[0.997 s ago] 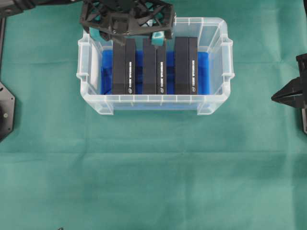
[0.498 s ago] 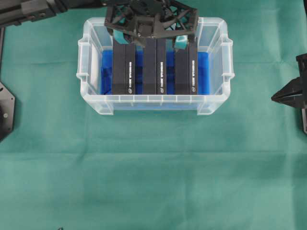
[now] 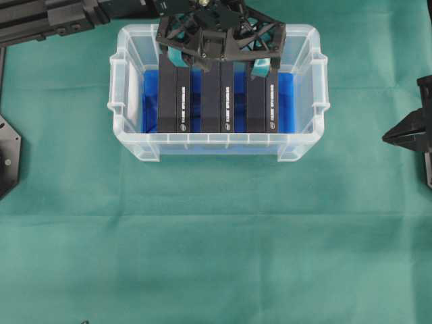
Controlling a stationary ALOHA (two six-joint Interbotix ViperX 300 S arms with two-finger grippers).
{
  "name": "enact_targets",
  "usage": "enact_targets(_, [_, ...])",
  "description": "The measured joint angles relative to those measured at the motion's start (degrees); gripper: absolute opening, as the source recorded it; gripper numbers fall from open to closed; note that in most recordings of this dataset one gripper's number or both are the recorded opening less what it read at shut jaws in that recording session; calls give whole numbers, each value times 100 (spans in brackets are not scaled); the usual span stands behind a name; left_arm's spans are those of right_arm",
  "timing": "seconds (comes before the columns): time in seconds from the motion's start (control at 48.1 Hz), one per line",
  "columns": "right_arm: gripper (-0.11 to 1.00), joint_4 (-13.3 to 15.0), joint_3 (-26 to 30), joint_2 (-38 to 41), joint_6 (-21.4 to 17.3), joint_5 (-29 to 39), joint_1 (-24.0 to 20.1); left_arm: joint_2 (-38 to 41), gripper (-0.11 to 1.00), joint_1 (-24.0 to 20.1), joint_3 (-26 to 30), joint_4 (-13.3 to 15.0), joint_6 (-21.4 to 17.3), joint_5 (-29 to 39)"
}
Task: Take the box out of the case with the left arm.
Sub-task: 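Move the open left gripper over the middle black box, then lower the left gripper around the middle box in the case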
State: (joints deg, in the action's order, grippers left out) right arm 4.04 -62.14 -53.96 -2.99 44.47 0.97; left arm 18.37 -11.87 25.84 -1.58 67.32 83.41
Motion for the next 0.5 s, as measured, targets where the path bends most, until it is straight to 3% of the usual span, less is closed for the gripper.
enact_targets(0.498, [0,0,0,0,0,9,0,0,97,0,9,0,-9,9])
